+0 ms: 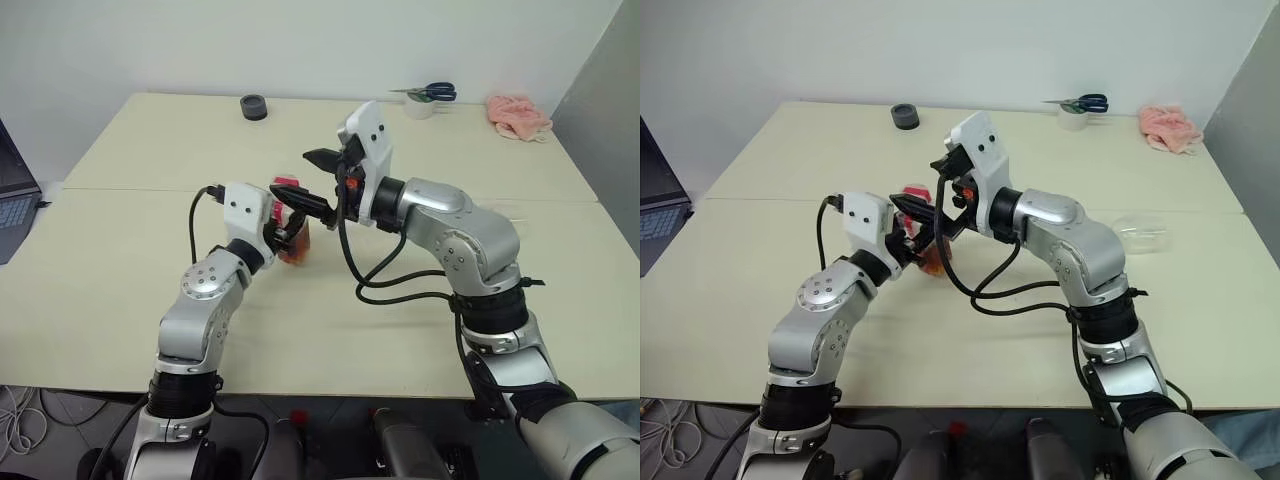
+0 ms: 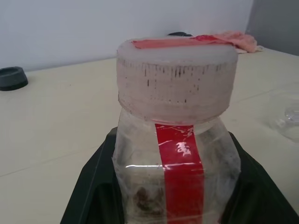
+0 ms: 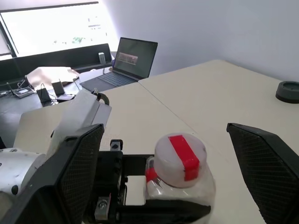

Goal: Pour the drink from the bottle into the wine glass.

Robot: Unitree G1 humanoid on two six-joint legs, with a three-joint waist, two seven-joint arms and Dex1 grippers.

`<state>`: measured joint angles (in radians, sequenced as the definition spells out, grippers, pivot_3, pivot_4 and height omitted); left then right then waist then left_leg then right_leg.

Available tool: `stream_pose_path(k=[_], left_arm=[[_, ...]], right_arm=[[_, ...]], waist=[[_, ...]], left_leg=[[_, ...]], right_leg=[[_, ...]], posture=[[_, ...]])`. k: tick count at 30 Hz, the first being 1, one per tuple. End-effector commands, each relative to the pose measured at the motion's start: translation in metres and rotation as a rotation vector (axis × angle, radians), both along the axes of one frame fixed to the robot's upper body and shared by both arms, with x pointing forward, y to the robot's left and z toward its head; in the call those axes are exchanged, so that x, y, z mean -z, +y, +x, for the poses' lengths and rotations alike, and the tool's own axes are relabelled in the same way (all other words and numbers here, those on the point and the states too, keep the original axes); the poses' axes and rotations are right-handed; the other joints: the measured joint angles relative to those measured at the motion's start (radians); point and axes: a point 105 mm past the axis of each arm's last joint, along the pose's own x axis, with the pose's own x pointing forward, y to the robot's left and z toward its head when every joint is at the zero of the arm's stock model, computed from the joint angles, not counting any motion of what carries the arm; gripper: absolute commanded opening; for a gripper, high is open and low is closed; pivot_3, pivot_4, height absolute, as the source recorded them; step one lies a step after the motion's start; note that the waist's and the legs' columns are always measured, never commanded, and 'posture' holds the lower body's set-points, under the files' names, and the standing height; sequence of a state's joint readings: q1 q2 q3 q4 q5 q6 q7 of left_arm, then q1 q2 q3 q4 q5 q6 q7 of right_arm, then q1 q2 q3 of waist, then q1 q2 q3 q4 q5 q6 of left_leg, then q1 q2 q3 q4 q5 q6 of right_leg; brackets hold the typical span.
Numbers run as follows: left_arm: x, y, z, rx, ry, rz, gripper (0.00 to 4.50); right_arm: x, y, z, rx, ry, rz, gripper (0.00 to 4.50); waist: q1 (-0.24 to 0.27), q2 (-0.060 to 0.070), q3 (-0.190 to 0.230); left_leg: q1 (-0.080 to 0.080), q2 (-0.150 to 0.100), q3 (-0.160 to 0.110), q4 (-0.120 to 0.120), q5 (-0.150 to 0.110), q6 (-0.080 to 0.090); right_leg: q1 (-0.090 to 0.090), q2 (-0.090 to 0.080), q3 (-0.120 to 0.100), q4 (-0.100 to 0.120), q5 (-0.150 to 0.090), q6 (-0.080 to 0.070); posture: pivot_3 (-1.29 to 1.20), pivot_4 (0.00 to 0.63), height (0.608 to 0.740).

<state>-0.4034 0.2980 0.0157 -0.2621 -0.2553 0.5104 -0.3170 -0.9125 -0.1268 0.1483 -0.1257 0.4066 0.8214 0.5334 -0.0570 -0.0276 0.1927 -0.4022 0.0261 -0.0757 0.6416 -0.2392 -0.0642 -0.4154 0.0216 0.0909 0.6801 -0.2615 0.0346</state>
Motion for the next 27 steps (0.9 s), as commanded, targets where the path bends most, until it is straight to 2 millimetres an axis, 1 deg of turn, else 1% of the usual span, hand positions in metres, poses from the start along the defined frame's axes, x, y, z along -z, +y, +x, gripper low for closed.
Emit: stream_pose_path(k=[1, 8, 13, 16, 20, 23, 27], left_arm=[[-0.025, -0.013, -0.010, 0.053, -0.108, 0.005, 1.90], [-0.029, -0.021, -0.018, 0.120, -0.130, 0.007, 1.90], [-0.028, -0.022, -0.022, 0.158, -0.131, 0.015, 1.90], [-0.027, -0.022, -0.023, 0.182, -0.126, 0.016, 1.89], [-0.025, -0.024, -0.023, 0.199, -0.118, 0.019, 1.89], [-0.025, -0.026, -0.023, 0.211, -0.118, 0.018, 1.89], [-0.024, -0.029, -0.023, 0.234, -0.110, 0.017, 1.89]], right_arm=[[-0.002, 0.002, -0.001, 0.006, -0.004, 0.005, 4.50], [0.010, 0.001, 0.009, 0.050, 0.028, -0.021, 4.50], [0.007, -0.019, 0.022, 0.120, 0.039, -0.012, 4.50], [0.008, -0.025, 0.023, 0.129, 0.031, -0.029, 4.50], [0.008, -0.024, 0.020, 0.121, 0.029, -0.027, 4.50], [0.008, -0.024, 0.018, 0.124, 0.032, -0.020, 3.94], [0.004, -0.025, 0.015, 0.123, 0.020, 0.006, 2.68]], waist=[[0.000, 0.000, 0.000], [0.000, 0.000, 0.000], [0.000, 0.000, 0.000], [-0.001, 0.000, 0.000], [-0.001, 0.000, 0.000], [-0.001, 0.000, 0.000], [-0.001, 0.000, 0.000]], left_leg=[[0.000, 0.000, 0.000, 0.000, 0.000, 0.000], [0.000, 0.000, 0.000, 0.000, 0.000, 0.000], [0.000, 0.000, 0.000, 0.000, 0.000, 0.000], [0.000, 0.000, 0.000, 0.000, 0.000, 0.000], [0.000, 0.000, 0.000, 0.000, 0.000, 0.000], [0.000, 0.000, 0.001, 0.000, 0.000, 0.000], [0.000, 0.000, 0.000, 0.000, 0.000, 0.000]], right_leg=[[0.000, 0.000, 0.000, 0.000, 0.000, 0.000], [0.000, 0.000, 0.000, 0.000, 0.000, 0.000], [0.000, 0.000, 0.000, 0.000, 0.000, 0.000], [0.000, 0.000, 0.000, 0.000, 0.000, 0.000], [0.000, 0.001, 0.000, 0.000, 0.000, 0.000], [0.000, 0.001, 0.000, 0.000, 0.000, 0.000], [0.000, 0.001, 0.000, 0.000, 0.000, 0.000]], posture=[[0.00, 0.150, 0.740], [0.00, 0.150, 0.740], [0.00, 0.150, 0.740], [0.00, 0.150, 0.740], [0.00, 0.150, 0.740], [0.00, 0.150, 0.740], [0.00, 0.150, 0.740]])
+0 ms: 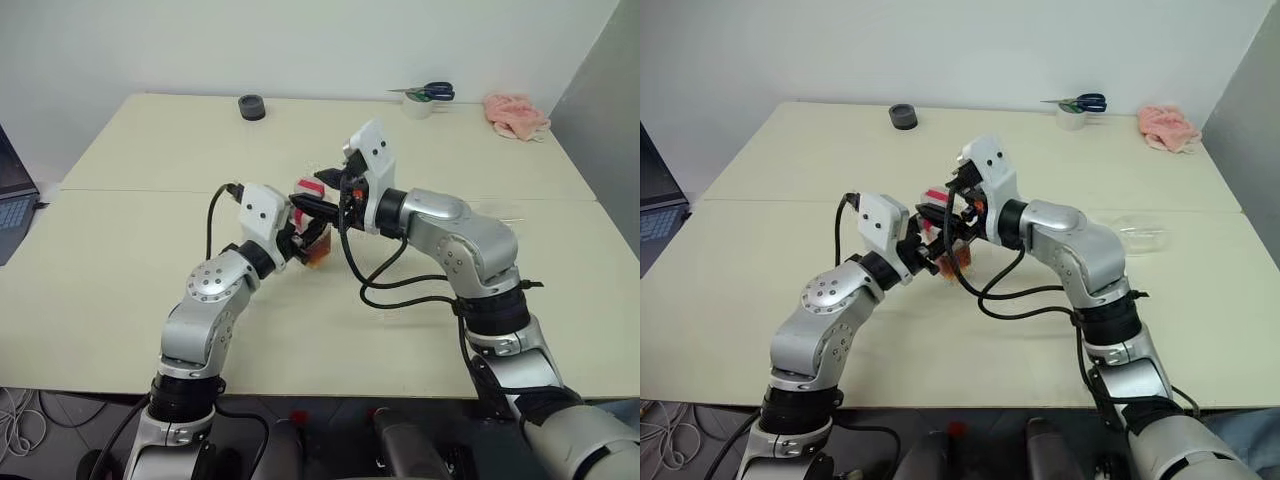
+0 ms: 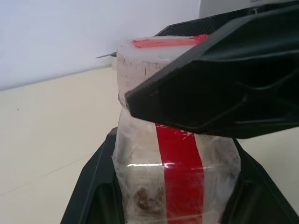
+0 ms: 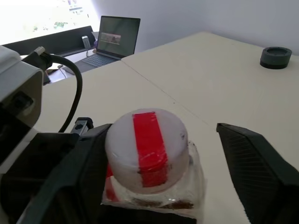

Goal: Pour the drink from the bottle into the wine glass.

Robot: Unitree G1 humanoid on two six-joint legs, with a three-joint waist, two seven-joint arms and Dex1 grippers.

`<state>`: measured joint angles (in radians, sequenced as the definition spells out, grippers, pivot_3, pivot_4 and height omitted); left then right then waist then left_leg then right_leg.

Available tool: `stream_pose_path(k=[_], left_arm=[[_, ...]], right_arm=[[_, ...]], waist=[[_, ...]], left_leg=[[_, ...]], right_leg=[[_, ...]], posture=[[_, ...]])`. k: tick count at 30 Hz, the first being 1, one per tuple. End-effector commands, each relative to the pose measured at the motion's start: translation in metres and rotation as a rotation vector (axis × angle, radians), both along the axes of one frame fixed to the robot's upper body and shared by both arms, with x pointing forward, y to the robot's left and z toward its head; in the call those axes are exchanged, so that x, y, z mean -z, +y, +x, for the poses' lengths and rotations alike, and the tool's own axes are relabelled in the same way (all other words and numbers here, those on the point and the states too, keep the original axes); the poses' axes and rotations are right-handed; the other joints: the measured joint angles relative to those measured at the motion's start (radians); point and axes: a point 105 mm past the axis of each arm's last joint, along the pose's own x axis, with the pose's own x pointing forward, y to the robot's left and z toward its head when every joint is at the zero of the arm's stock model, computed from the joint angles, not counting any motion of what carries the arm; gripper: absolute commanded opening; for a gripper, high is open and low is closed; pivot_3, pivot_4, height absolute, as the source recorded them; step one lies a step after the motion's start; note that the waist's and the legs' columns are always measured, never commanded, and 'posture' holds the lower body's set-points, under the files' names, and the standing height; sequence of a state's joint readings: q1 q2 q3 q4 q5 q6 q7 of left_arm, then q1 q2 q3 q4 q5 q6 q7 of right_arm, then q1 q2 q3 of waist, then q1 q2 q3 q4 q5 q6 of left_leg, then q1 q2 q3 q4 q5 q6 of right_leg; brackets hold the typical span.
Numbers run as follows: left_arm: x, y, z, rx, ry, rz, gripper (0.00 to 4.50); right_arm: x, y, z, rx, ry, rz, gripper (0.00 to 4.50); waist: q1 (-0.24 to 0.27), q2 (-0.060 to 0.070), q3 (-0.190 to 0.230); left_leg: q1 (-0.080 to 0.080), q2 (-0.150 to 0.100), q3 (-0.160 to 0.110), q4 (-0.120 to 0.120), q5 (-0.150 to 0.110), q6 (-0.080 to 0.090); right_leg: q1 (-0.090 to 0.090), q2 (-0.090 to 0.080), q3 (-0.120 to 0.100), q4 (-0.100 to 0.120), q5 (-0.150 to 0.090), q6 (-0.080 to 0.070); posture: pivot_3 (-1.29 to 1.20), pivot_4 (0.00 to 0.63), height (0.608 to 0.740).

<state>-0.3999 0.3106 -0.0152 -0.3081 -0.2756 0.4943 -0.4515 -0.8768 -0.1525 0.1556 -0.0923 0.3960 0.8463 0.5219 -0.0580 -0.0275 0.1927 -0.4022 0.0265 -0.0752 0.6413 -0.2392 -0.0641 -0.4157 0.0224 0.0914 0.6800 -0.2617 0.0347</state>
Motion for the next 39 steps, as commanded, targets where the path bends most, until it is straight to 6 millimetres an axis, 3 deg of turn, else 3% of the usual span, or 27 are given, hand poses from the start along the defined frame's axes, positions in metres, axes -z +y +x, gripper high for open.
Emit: stream_pose_path(k=[1, 3, 9, 15, 21, 26, 31, 39], left_arm=[[-0.016, -0.007, -0.009, 0.060, -0.069, -0.017, 1.89], [-0.017, -0.008, -0.011, 0.077, -0.069, -0.017, 1.89], [-0.019, -0.012, -0.014, 0.126, -0.072, -0.014, 1.89], [-0.020, -0.027, -0.028, 0.288, -0.049, -0.025, 1.89], [-0.019, -0.039, -0.046, 0.467, 0.006, -0.023, 1.87], [-0.014, -0.041, -0.048, 0.500, 0.037, -0.002, 1.87], [-0.013, -0.038, -0.043, 0.477, 0.032, 0.004, 1.87], [-0.008, -0.035, -0.027, 0.428, 0.025, 0.039, 1.85]], right_arm=[[-0.019, -0.015, 0.005, 0.071, -0.064, 0.049, 2.37], [-0.020, -0.018, 0.007, 0.077, -0.070, 0.046, 1.97], [-0.027, -0.022, 0.013, 0.042, -0.108, 0.044, 1.97], [-0.019, -0.029, -0.029, -0.423, -0.117, -0.062, 1.97], [-0.003, -0.050, -0.046, -0.677, -0.138, -0.188, 1.96], [0.011, -0.058, -0.040, -0.674, -0.112, -0.243, 1.96], [0.003, -0.064, -0.036, -0.606, -0.115, -0.187, 1.96], [-0.014, -0.065, -0.047, -0.468, -0.177, -0.131, 4.50]], waist=[[0.000, 0.000, 0.000], [0.000, 0.000, 0.000], [0.000, 0.000, 0.000], [0.005, 0.000, 0.000], [-0.004, 0.000, 0.001], [-0.008, 0.000, 0.001], [-0.004, 0.000, 0.001], [0.002, 0.001, 0.001]], left_leg=[[0.000, 0.000, 0.000, 0.000, 0.000, 0.000], [0.000, 0.000, 0.000, 0.000, 0.000, 0.000], [0.000, 0.000, 0.000, 0.000, 0.000, 0.000], [0.000, -0.001, 0.000, 0.000, 0.000, 0.000], [0.001, 0.000, 0.000, 0.000, 0.000, 0.000], [0.002, 0.002, 0.000, 0.000, 0.000, 0.000], [0.001, 0.001, 0.001, 0.002, 0.000, 0.000], [0.001, 0.001, 0.001, 0.002, 0.000, 0.000]], right_leg=[[0.000, 0.000, 0.000, 0.000, 0.000, 0.000], [0.000, 0.000, 0.000, 0.000, 0.000, 0.000], [0.000, 0.000, 0.000, 0.000, 0.000, 0.000], [0.001, -0.001, -0.001, -0.002, 0.000, 0.000], [0.001, 0.000, 0.000, -0.002, -0.001, 0.002], [0.001, 0.003, 0.001, 0.000, -0.003, 0.004], [0.002, 0.002, 0.002, 0.000, -0.003, 0.004], [0.001, 0.002, 0.002, 0.000, -0.002, 0.004]], posture=[[0.00, 0.150, 0.740], [0.00, 0.150, 0.740], [0.00, 0.150, 0.740], [0.00, 0.150, 0.740], [0.00, 0.150, 0.740], [0.00, 0.150, 0.740], [0.00, 0.150, 0.740], [0.00, 0.150, 0.740]])
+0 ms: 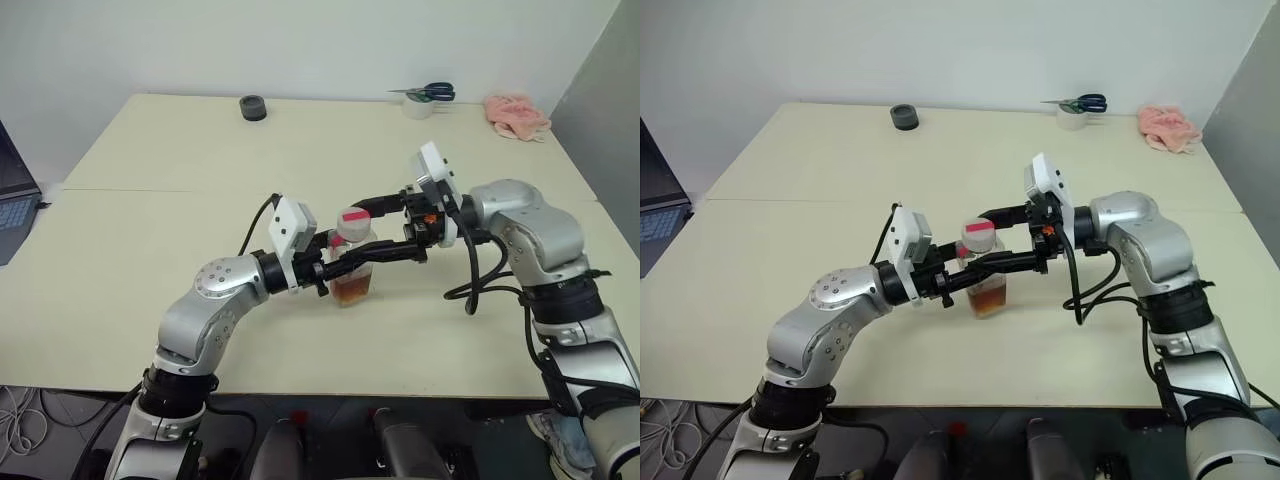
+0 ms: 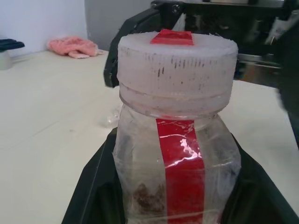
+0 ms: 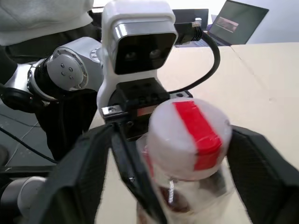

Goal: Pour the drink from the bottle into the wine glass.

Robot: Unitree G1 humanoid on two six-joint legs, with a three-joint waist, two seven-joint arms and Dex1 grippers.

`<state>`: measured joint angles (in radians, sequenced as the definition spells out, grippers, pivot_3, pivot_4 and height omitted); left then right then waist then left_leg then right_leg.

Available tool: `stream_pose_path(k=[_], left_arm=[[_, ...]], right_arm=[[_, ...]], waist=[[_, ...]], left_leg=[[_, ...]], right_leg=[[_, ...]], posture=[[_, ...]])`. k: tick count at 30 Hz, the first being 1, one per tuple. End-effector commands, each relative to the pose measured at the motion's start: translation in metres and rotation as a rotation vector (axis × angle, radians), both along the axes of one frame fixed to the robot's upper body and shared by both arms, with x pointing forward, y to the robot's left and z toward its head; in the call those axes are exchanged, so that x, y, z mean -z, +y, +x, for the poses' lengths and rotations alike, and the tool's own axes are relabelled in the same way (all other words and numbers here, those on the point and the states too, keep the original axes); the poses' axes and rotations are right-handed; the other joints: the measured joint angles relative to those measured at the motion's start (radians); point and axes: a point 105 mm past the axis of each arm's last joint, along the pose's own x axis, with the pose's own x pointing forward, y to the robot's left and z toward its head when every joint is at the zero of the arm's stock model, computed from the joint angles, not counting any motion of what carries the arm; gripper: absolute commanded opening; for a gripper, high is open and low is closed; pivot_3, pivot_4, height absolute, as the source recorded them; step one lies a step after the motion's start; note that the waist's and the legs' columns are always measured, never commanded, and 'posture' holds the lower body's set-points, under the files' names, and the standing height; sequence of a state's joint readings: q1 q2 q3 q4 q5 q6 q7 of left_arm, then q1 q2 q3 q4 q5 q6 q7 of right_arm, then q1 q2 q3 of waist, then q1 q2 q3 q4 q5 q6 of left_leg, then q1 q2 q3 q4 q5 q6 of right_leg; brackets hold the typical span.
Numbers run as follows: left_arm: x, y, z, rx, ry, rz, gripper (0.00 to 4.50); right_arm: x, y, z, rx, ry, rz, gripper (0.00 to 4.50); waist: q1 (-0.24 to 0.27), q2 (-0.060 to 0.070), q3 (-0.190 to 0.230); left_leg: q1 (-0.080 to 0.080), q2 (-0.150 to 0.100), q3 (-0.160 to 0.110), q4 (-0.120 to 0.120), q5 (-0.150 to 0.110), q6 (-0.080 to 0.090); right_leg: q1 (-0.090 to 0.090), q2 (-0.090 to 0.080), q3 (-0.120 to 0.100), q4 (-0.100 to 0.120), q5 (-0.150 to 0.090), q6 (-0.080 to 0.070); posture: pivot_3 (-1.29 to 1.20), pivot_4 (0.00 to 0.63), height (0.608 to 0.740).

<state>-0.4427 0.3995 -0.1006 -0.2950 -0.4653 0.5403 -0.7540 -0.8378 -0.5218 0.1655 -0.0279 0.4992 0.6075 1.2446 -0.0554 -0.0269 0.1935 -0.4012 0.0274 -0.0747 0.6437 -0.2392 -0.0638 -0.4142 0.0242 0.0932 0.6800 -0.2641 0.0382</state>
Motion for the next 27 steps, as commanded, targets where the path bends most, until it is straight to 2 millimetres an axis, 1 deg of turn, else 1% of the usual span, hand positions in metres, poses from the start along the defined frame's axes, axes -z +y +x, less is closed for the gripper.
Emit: stream_pose_path(k=[1, 7, 11, 13, 15, 19, 24, 25, 27], left_arm=[[-0.013, 0.002, 0.008, -0.028, -0.072, -0.007, 1.85], [-0.011, -0.006, 0.014, -0.002, -0.084, -0.005, 1.85], [-0.010, -0.011, 0.017, 0.019, -0.090, -0.009, 1.85], [-0.010, -0.014, 0.018, 0.031, -0.094, -0.010, 1.85], [-0.011, -0.016, 0.019, 0.039, -0.105, -0.008, 1.85], [-0.014, -0.018, 0.019, 0.043, -0.120, -0.009, 1.85], [-0.014, -0.019, 0.019, 0.045, -0.128, -0.001, 1.85], [-0.013, -0.018, 0.019, 0.044, -0.128, 0.001, 1.85], [-0.013, -0.017, 0.019, 0.040, -0.128, 0.004, 1.85]], right_arm=[[-0.024, 0.000, -0.006, 0.079, -0.103, 0.080, 4.50], [-0.034, 0.003, 0.001, 0.349, -0.111, 0.143, 4.50], [-0.038, 0.006, -0.001, 0.462, -0.082, 0.188, 4.50], [-0.035, 0.006, 0.003, 0.551, -0.098, 0.165, 4.50], [-0.030, 0.003, 0.007, 0.664, -0.049, 0.161, 4.50], [-0.018, 0.006, 0.005, 0.737, 0.011, 0.127, 4.50], [-0.016, 0.006, 0.003, 0.761, 0.035, 0.119, 4.50], [-0.016, 0.006, 0.003, 0.762, 0.036, 0.121, 4.12], [-0.018, 0.005, 0.004, 0.769, 0.033, 0.132, 3.58]], waist=[[0.000, 0.000, 0.000], [-0.001, 0.000, 0.000], [0.000, 0.000, 0.000], [0.001, 0.000, 0.000], [-0.001, 0.000, 0.000], [-0.001, 0.000, 0.000], [-0.001, 0.000, 0.000], [-0.001, 0.000, 0.000], [-0.002, 0.000, 0.000]], left_leg=[[0.000, 0.000, 0.000, 0.000, 0.000, 0.000], [0.000, 0.000, 0.000, 0.000, 0.000, 0.000], [0.000, 0.000, 0.000, 0.000, 0.000, 0.000], [-0.001, 0.000, 0.000, 0.000, 0.000, 0.000], [-0.001, 0.000, 0.000, 0.000, 0.000, 0.000], [0.000, 0.000, 0.000, 0.000, 0.000, 0.000], [-0.001, 0.000, 0.001, 0.000, 0.000, 0.000], [-0.001, 0.000, 0.001, 0.000, 0.000, 0.000], [-0.001, 0.000, 0.001, 0.000, 0.000, 0.000]], right_leg=[[0.000, 0.000, 0.000, 0.000, 0.000, 0.000], [0.000, 0.000, 0.000, 0.000, 0.000, 0.000], [0.000, 0.000, 0.000, 0.000, 0.000, 0.000], [0.000, 0.000, 0.000, 0.000, 0.000, 0.000], [0.000, 0.000, 0.000, 0.000, 0.000, 0.000], [-0.001, 0.000, 0.000, 0.000, 0.000, 0.000], [-0.001, 0.000, 0.001, 0.000, 0.000, 0.000], [-0.001, 0.000, 0.001, 0.000, 0.000, 0.001], [-0.001, 0.000, 0.001, 0.000, 0.000, 0.000]], posture=[[0.00, 0.150, 0.740], [0.00, 0.150, 0.740], [0.00, 0.150, 0.740], [0.00, 0.150, 0.740], [0.00, 0.150, 0.740], [0.00, 0.150, 0.740], [0.00, 0.150, 0.740], [0.00, 0.150, 0.740], [0.00, 0.150, 0.740]])
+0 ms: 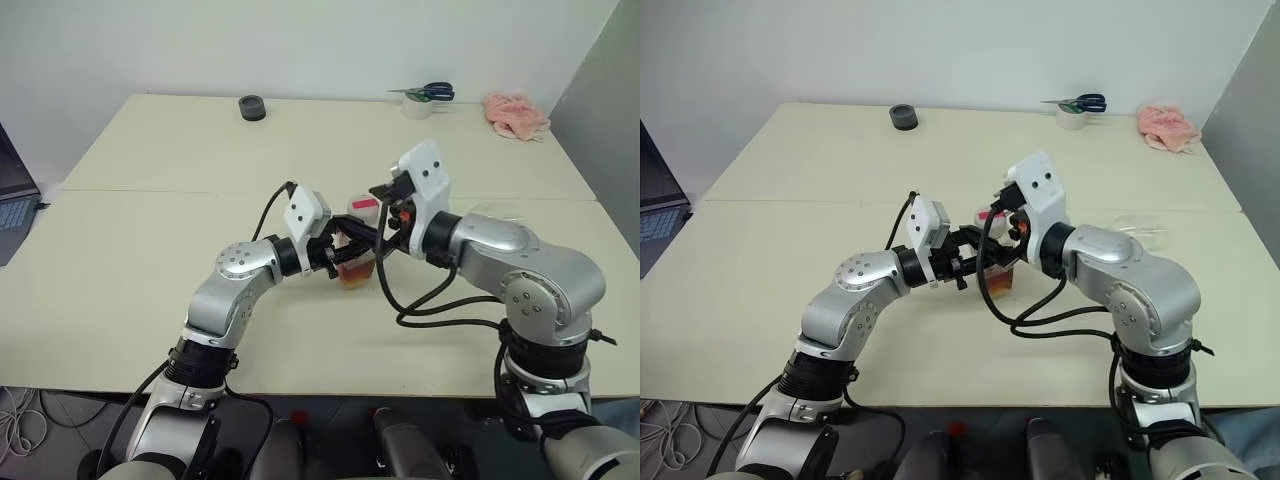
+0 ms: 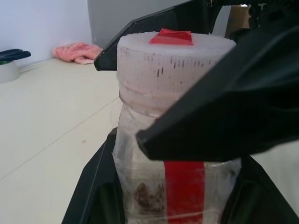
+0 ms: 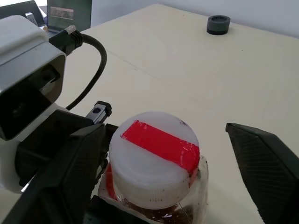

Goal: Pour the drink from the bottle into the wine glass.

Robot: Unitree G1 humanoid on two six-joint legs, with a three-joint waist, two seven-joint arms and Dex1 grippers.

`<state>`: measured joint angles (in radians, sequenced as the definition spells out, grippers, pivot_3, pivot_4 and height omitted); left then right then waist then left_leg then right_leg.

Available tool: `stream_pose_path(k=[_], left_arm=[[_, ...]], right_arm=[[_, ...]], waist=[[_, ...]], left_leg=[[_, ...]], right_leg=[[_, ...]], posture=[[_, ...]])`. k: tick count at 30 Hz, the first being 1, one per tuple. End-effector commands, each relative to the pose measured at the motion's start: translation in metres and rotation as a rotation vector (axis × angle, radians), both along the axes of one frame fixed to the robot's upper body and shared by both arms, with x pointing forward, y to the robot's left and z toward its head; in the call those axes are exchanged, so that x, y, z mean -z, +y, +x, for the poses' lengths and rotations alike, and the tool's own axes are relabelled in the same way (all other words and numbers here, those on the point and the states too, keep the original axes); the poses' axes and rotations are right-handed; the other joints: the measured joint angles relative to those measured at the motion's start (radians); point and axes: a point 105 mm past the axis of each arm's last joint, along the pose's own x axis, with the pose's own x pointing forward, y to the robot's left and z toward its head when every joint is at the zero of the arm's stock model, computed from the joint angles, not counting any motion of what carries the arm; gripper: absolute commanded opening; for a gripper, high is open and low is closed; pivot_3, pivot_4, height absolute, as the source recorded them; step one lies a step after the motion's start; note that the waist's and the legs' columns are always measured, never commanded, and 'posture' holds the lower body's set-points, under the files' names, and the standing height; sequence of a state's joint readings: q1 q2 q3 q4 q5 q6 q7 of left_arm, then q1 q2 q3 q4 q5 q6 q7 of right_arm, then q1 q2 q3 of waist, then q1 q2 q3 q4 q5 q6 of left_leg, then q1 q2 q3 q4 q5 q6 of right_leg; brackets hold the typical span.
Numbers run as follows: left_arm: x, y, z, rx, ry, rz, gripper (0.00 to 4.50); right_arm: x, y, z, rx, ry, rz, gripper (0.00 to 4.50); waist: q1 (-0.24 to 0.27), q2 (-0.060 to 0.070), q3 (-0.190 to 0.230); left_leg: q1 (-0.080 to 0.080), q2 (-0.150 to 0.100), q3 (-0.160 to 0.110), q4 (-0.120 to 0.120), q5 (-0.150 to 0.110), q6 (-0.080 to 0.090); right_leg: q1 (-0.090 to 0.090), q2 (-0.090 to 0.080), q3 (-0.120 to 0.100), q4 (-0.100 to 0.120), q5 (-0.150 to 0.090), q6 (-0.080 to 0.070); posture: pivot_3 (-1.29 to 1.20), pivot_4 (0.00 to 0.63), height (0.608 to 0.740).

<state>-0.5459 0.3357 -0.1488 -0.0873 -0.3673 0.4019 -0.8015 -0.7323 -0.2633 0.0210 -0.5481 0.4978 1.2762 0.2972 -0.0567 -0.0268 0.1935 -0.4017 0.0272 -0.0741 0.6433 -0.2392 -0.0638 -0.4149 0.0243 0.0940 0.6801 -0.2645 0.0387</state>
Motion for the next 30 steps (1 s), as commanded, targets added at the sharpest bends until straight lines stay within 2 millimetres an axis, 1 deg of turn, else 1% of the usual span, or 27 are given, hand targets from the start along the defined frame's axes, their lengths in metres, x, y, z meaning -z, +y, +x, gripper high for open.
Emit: stream_pose_path(k=[1, 3, 4, 5, 9, 12, 13, 15, 17, 18, 20, 23, 25, 30], left_arm=[[-0.017, -0.003, -0.005, 0.023, -0.084, -0.015, 1.85], [-0.016, -0.001, -0.005, 0.018, -0.084, -0.012, 1.85], [-0.016, -0.001, -0.005, 0.014, -0.084, -0.012, 1.85], [-0.016, 0.001, -0.004, 0.007, -0.084, -0.010, 1.85], [-0.015, 0.005, -0.004, -0.012, -0.083, -0.005, 1.85], [-0.014, 0.006, -0.006, -0.016, -0.080, -0.006, 1.85], [-0.014, 0.006, -0.006, -0.017, -0.079, -0.006, 1.85], [-0.014, 0.006, -0.007, -0.016, -0.075, -0.006, 1.85], [-0.013, 0.005, -0.008, -0.012, -0.069, -0.005, 1.85], [-0.012, 0.004, -0.008, -0.009, -0.066, -0.002, 1.84], [-0.011, 0.002, -0.010, 0.003, -0.062, 0.004, 1.84], [-0.012, 0.001, -0.012, 0.011, -0.063, 0.005, 1.84], [-0.013, 0.002, -0.012, 0.005, -0.064, 0.006, 1.84], [-0.011, 0.008, -0.014, -0.015, -0.062, 0.010, 1.84]], right_arm=[[-0.017, -0.001, -0.004, 0.001, -0.068, 0.036, 3.23], [-0.018, -0.001, -0.004, 0.002, -0.074, 0.042, 2.44], [-0.019, -0.001, -0.003, 0.001, -0.076, 0.046, 2.13], [-0.020, -0.001, -0.003, -0.003, -0.080, 0.054, 1.93], [-0.023, 0.000, -0.003, -0.027, -0.089, 0.068, 1.93], [-0.026, 0.004, -0.003, -0.099, -0.110, 0.073, 1.93], [-0.028, 0.007, -0.004, -0.157, -0.123, 0.084, 1.93], [-0.027, 0.017, -0.021, -0.395, -0.150, 0.080, 1.93], [-0.012, 0.019, -0.054, -0.729, -0.102, 0.012, 1.93], [-0.007, 0.016, -0.063, -0.839, -0.105, -0.021, 1.93], [0.002, 0.016, -0.042, -0.864, -0.127, -0.086, 1.93], [0.012, 0.012, -0.023, -0.907, -0.125, -0.156, 1.93], [0.012, 0.009, -0.018, -0.933, -0.123, -0.158, 1.93], [0.005, 0.006, -0.019, -0.953, -0.125, -0.118, 1.93]], waist=[[-0.001, 0.000, 0.000], [-0.001, 0.000, 0.000], [-0.001, 0.000, 0.000], [-0.001, 0.000, 0.000], [-0.001, 0.000, 0.000], [-0.001, 0.000, 0.000], [-0.001, 0.000, 0.000], [-0.001, 0.000, 0.000], [0.000, 0.000, 0.000], [0.003, 0.000, 0.000], [0.001, 0.000, 0.000], [-0.016, 0.000, 0.001], [-0.019, 0.000, 0.001], [-0.018, 0.000, 0.001]], left_leg=[[0.000, 0.000, 0.000, 0.000, 0.000, 0.000], [0.000, 0.000, 0.000, 0.000, 0.000, 0.000], [0.000, 0.000, 0.000, 0.000, 0.000, 0.000], [0.000, 0.000, 0.000, 0.000, 0.000, 0.000], [0.000, 0.000, 0.000, 0.000, 0.000, 0.000], [0.000, 0.000, 0.000, 0.000, 0.000, 0.000], [0.000, 0.000, 0.000, 0.000, 0.000, 0.000], [0.000, 0.000, 0.000, 0.000, 0.000, 0.000], [0.000, 0.000, 0.001, 0.000, 0.000, 0.000], [0.000, 0.000, 0.001, 0.000, 0.000, 0.000], [0.000, -0.001, 0.001, 0.000, 0.000, 0.000], [0.003, 0.000, 0.003, 0.000, 0.000, 0.000], [0.003, 0.001, 0.002, 0.000, 0.000, 0.001], [0.002, 0.001, 0.001, 0.000, 0.000, 0.001]], right_leg=[[0.000, 0.000, 0.000, 0.000, 0.000, 0.000], [0.000, 0.000, 0.000, 0.000, 0.000, 0.000], [0.000, 0.000, 0.000, 0.000, 0.000, 0.000], [0.000, 0.000, 0.000, 0.000, 0.000, 0.000], [0.000, 0.000, 0.000, 0.000, 0.000, 0.000], [0.000, 0.000, 0.000, 0.000, 0.000, 0.000], [0.000, 0.000, 0.000, 0.000, 0.000, 0.000], [0.000, 0.000, 0.000, 0.000, 0.000, 0.000], [0.000, 0.000, 0.000, -0.001, 0.000, 0.000], [0.000, 0.000, 0.000, -0.002, 0.000, 0.000], [0.001, -0.001, 0.000, -0.003, 0.000, 0.001], [0.002, 0.000, 0.002, -0.001, 0.000, 0.001], [0.002, 0.002, 0.001, 0.000, 0.000, 0.000], [0.002, 0.002, 0.001, 0.000, 0.000, 0.000]], posture=[[0.00, 0.150, 0.740], [0.00, 0.150, 0.740], [0.00, 0.150, 0.740], [0.00, 0.150, 0.740], [0.00, 0.150, 0.740], [0.00, 0.150, 0.740], [0.00, 0.150, 0.740], [0.00, 0.150, 0.740], [0.00, 0.150, 0.740], [0.00, 0.150, 0.740], [0.00, 0.150, 0.740], [0.00, 0.150, 0.740], [0.00, 0.150, 0.740], [0.00, 0.150, 0.740]])
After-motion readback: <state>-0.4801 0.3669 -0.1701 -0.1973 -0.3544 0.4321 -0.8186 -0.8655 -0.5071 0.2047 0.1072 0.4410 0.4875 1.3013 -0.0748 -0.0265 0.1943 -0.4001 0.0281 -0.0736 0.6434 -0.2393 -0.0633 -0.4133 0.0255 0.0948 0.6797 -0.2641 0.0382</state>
